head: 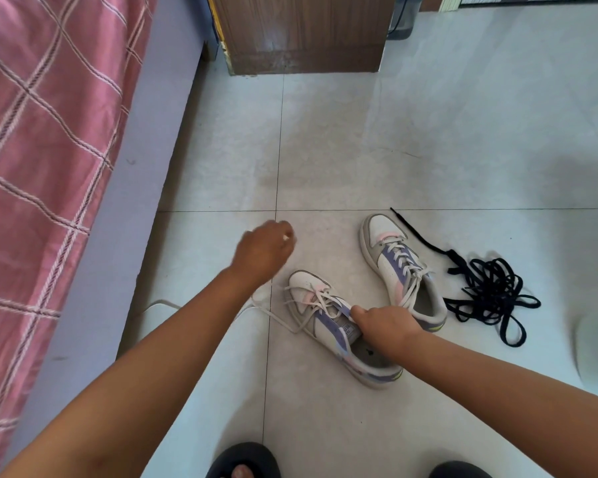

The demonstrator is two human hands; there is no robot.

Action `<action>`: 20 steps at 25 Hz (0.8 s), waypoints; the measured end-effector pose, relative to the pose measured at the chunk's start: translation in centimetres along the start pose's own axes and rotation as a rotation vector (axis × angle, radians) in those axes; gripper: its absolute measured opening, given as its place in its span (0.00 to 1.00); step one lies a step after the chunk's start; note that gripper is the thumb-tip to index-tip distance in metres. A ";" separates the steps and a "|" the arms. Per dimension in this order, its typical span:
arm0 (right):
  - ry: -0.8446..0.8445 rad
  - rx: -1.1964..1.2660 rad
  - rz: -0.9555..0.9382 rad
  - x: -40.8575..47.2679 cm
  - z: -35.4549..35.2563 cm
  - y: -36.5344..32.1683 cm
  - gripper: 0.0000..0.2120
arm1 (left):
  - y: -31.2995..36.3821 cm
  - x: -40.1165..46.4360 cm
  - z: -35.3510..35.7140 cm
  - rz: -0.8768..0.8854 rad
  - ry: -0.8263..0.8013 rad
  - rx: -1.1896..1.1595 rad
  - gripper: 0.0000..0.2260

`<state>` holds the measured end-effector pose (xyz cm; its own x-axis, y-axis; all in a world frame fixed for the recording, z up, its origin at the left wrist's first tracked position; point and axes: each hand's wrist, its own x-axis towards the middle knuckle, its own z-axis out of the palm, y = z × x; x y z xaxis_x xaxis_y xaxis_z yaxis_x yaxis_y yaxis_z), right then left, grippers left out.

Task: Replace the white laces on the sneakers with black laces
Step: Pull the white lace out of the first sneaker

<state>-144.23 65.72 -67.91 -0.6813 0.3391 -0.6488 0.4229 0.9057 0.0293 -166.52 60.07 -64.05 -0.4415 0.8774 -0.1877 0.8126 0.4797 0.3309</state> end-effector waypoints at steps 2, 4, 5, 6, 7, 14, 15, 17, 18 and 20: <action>-0.005 -0.005 -0.002 -0.1 0.1 0.0 0.14 | 1.7 -0.3 2.8 0.226 -0.263 0.032 0.13; 0.000 -0.022 -0.008 -0.2 0.0 -0.1 0.14 | 3.3 -0.9 5.1 0.441 -0.426 0.228 0.14; 0.002 -0.031 -0.011 -0.3 -0.1 -0.1 0.13 | 4.0 -1.1 5.7 0.530 -0.431 0.343 0.13; 0.002 -0.038 -0.012 -0.3 -0.2 -0.1 0.13 | 4.4 -1.1 6.0 0.588 -0.399 0.433 0.11; 0.001 -0.039 -0.014 -0.3 -0.3 -0.1 0.13 | 4.7 -1.0 5.9 0.616 -0.359 0.477 0.09; -0.022 0.014 -0.008 -0.4 -0.2 -0.1 0.16 | 2.5 3.0 0.9 -0.052 0.093 -0.123 0.06; -0.022 0.018 -0.009 -0.5 -0.2 -0.1 0.15 | 1.9 3.6 0.3 -0.158 0.171 -0.236 0.05; -0.028 0.042 0.008 -0.4 -0.3 -0.1 0.14 | 1.7 3.8 -0.3 -0.125 0.097 -0.289 0.08; -0.035 0.068 0.025 -0.4 -0.4 -0.1 0.13 | 2.3 3.3 -0.3 -0.057 -0.003 -0.273 0.14; -0.037 0.154 0.068 -0.4 -0.8 -0.1 0.12 | 3.4 1.4 0.6 0.015 -0.106 -0.228 0.20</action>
<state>-144.40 65.71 -67.04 -0.6266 0.3863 -0.6769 0.5558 0.8303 -0.0407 -164.19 62.92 -63.72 -0.3780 0.8847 -0.2727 0.7066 0.4660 0.5324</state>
